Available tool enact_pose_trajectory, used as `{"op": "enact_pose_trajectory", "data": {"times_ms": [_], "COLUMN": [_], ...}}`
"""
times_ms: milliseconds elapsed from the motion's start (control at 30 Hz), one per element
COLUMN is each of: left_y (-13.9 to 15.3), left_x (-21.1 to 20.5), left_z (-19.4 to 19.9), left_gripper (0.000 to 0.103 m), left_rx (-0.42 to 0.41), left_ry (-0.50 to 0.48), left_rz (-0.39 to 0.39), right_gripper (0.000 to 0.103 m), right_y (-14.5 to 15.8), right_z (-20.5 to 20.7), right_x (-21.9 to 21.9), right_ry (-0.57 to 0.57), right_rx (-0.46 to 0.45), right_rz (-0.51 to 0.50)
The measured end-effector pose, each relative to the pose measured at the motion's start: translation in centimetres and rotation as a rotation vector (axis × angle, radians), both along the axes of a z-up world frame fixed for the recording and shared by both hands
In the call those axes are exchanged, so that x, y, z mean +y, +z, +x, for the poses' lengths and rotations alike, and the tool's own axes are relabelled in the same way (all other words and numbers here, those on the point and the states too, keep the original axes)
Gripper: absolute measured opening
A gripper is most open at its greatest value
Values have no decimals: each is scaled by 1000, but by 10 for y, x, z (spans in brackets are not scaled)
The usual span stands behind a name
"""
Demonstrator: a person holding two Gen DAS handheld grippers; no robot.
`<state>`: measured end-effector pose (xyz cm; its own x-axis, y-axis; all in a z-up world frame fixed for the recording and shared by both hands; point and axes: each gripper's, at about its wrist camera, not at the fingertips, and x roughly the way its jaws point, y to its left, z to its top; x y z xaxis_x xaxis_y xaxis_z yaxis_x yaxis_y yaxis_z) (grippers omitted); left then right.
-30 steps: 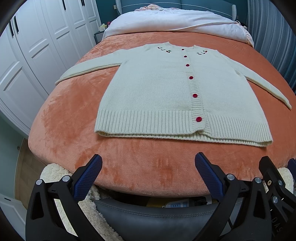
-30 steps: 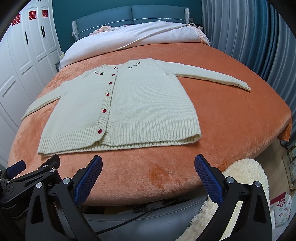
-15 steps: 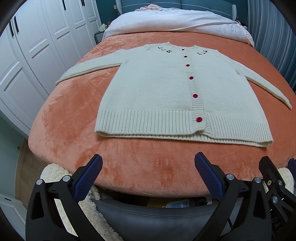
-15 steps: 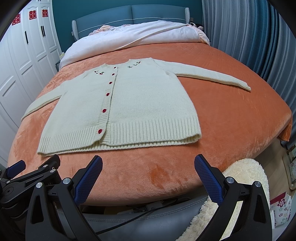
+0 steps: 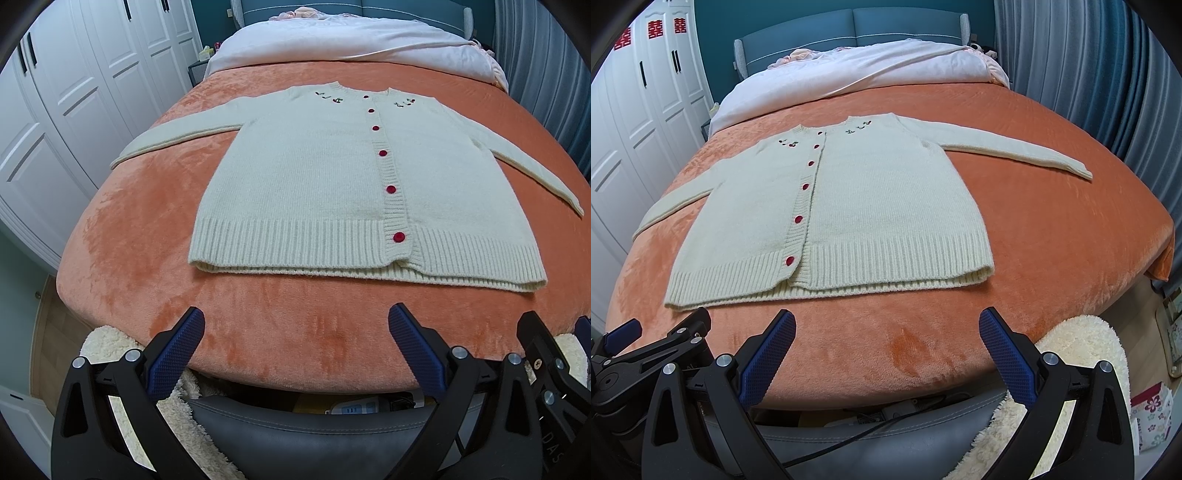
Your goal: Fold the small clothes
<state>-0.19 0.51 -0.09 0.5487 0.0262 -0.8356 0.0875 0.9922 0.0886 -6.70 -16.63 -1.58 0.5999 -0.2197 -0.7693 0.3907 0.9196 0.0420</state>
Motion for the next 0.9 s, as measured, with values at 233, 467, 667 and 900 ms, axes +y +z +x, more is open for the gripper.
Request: {"op": "enact_pose_trajectory", "data": {"times_ms": [233, 467, 667, 900], "left_y": [-6, 3, 2, -13], "left_x": [5, 30, 57, 73], "left_z": [6, 34, 75, 119], "left_gripper": [98, 98, 98, 98], "left_rx": [17, -63, -92, -86], "left_ry": [-9, 60, 156, 249], "left_rz": [-40, -130, -169, -152], "right_gripper": [98, 98, 98, 85], "right_y": [-6, -4, -7, -34], "right_z": [3, 15, 44, 89], "right_x": [-3, -64, -199, -357], "right_ry": [15, 6, -168, -405], "right_rx": [2, -123, -248, -331], "right_rz": [11, 128, 256, 310]}}
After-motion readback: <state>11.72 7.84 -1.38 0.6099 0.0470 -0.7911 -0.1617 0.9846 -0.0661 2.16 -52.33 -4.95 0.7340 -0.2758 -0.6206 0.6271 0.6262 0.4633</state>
